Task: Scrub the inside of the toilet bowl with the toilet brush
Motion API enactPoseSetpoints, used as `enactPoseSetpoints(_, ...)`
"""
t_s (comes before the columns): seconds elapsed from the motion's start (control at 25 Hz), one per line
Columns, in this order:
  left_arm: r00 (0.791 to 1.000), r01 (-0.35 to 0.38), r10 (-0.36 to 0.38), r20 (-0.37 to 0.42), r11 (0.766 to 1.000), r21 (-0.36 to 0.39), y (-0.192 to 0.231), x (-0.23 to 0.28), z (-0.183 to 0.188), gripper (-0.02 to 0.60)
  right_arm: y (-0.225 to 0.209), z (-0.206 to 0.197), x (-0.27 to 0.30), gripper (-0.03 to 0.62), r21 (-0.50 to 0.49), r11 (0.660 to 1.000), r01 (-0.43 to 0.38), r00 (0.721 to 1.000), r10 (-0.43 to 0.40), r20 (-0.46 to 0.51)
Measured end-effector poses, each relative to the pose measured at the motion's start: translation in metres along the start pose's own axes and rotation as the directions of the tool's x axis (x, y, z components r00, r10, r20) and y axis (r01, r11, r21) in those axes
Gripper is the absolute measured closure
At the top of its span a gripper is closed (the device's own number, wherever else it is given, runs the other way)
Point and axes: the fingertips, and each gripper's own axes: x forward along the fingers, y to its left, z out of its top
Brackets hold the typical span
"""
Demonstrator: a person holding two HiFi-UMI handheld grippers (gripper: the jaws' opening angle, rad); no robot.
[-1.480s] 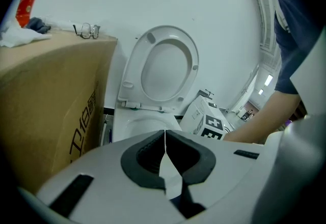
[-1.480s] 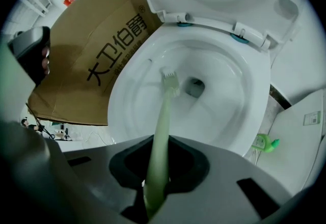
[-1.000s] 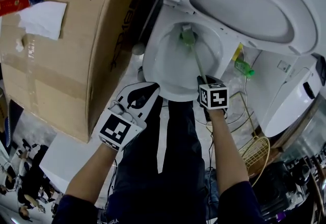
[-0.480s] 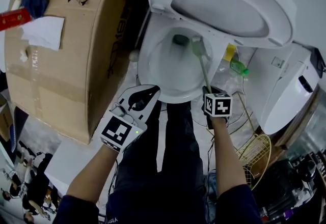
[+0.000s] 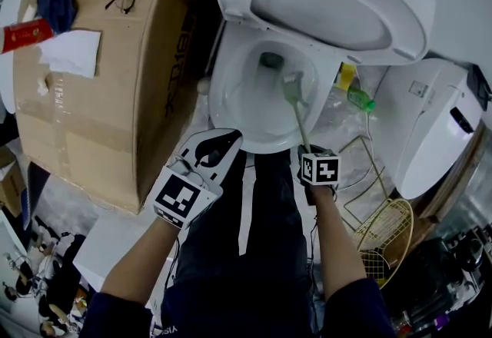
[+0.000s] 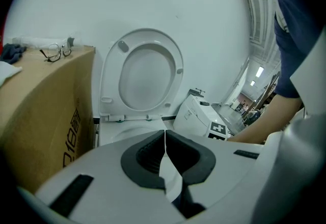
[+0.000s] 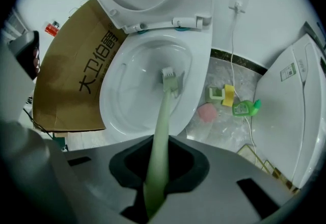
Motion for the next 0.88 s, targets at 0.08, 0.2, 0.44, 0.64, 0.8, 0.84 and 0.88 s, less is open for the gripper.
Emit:
enactPoseSetpoints(0.08, 1.0, 0.002, -0.002, -0.003, 1.0, 0.007, -0.003, -0.002, 0.001, 0.549, 0.006, -0.007, -0.001, 0.546, 0.001, 1.0, -0.007, 1.0, 0.007, -0.01)
enactPoseSetpoints(0.2, 1.0, -0.001, 0.001, -0.002, 1.0, 0.012, -0.005, -0.007, 0.006, 0.549, 0.015, -0.01, -0.005, 0.546, -0.01, 0.999, -0.031, 0.999, 0.031, -0.006)
enactPoseSetpoints(0.44, 1.0, -0.018, 0.017, 0.022, 1.0, 0.018, -0.003, -0.015, 0.021, 0.549, 0.032, 0.01, -0.026, 0.546, -0.06, 0.995, -0.075, 0.995, 0.078, 0.055)
enactPoseSetpoints(0.64, 0.998, -0.029, 0.027, 0.051, 0.999, 0.038, -0.004, -0.024, 0.036, 0.549, 0.055, 0.034, -0.051, 0.546, -0.101, 0.988, -0.118, 0.982, 0.13, 0.133)
enactPoseSetpoints(0.8, 0.997, -0.043, 0.039, 0.066, 0.998, 0.049, -0.004, -0.032, 0.049, 0.549, 0.071, 0.048, -0.073, 0.546, -0.137, 0.981, -0.138, 0.97, 0.162, 0.181)
enactPoseSetpoints(0.84, 0.997, -0.046, 0.042, 0.067, 0.997, 0.057, -0.004, -0.034, 0.052, 0.549, 0.074, 0.049, -0.079, 0.546, -0.149, 0.979, -0.14, 0.968, 0.167, 0.189)
enactPoseSetpoints(0.88, 0.997, -0.051, 0.046, 0.068, 0.997, 0.065, -0.005, -0.037, 0.055, 0.549, 0.077, 0.05, -0.086, 0.546, -0.162, 0.977, -0.142, 0.966, 0.172, 0.194)
